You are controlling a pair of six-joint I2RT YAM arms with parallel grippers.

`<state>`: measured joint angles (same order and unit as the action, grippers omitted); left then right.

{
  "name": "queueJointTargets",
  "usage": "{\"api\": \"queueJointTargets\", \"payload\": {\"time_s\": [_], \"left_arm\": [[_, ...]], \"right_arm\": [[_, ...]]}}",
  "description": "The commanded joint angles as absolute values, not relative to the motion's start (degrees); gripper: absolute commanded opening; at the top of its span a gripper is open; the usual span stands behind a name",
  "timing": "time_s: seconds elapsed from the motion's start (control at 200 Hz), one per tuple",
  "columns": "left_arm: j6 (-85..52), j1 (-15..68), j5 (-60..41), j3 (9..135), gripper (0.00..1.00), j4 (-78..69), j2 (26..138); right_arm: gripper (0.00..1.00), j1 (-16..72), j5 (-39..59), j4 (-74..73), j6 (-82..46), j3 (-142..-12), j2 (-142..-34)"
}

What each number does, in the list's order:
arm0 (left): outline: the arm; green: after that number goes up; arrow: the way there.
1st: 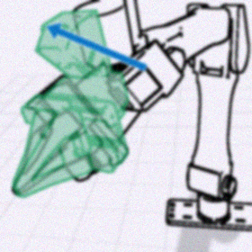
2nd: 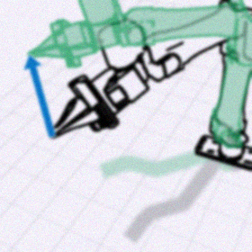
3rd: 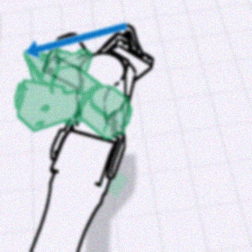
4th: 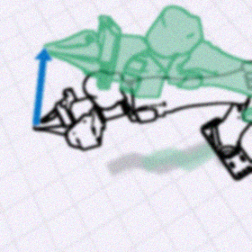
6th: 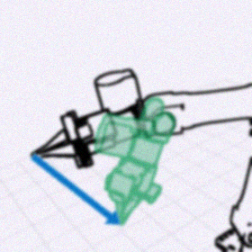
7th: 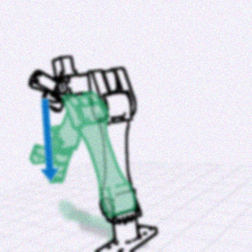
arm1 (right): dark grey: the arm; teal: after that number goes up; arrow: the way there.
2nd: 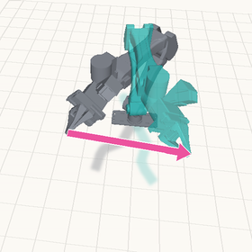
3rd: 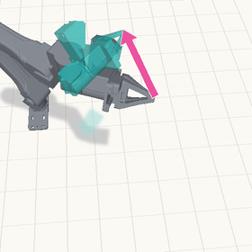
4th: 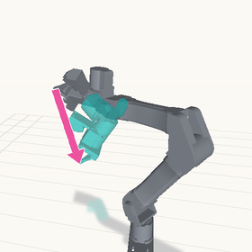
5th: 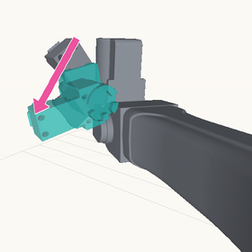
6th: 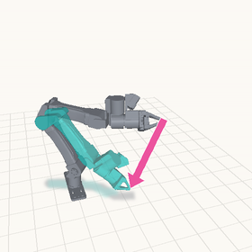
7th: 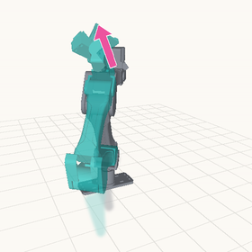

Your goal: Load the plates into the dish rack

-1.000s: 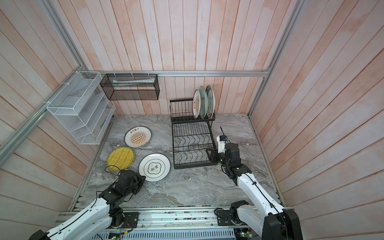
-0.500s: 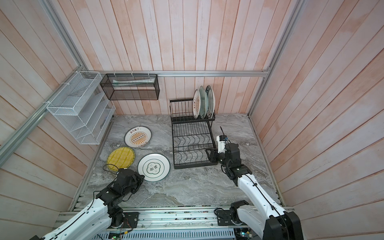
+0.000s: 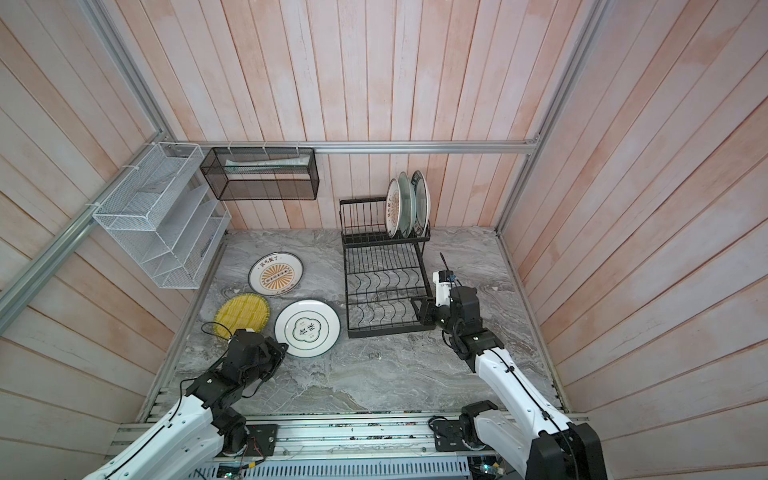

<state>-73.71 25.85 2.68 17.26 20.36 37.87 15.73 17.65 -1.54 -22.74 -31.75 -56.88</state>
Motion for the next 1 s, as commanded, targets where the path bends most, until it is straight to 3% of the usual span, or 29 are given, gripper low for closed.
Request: {"api": "queueJointTargets", "payload": {"time_s": [0.0, 0.525, 0.995], "left_arm": [[-70.6, 25.2, 0.8, 21.2, 0.0, 16.9, 38.0], [-61.7, 23.8, -13.9, 30.7, 0.0, 6.4, 49.3], [-58.1, 23.8, -22.7, 31.3, 0.0, -9.9, 61.1]], "right_arm": [[0.45, 16.1, 17.0, -2.1, -23.2, -30.9, -56.5], [0.45, 16.0, 18.9, -7.4, -29.5, -29.7, -57.4], [0.45, 16.2, 29.6, -20.4, -38.2, -27.1, -61.3]]}}
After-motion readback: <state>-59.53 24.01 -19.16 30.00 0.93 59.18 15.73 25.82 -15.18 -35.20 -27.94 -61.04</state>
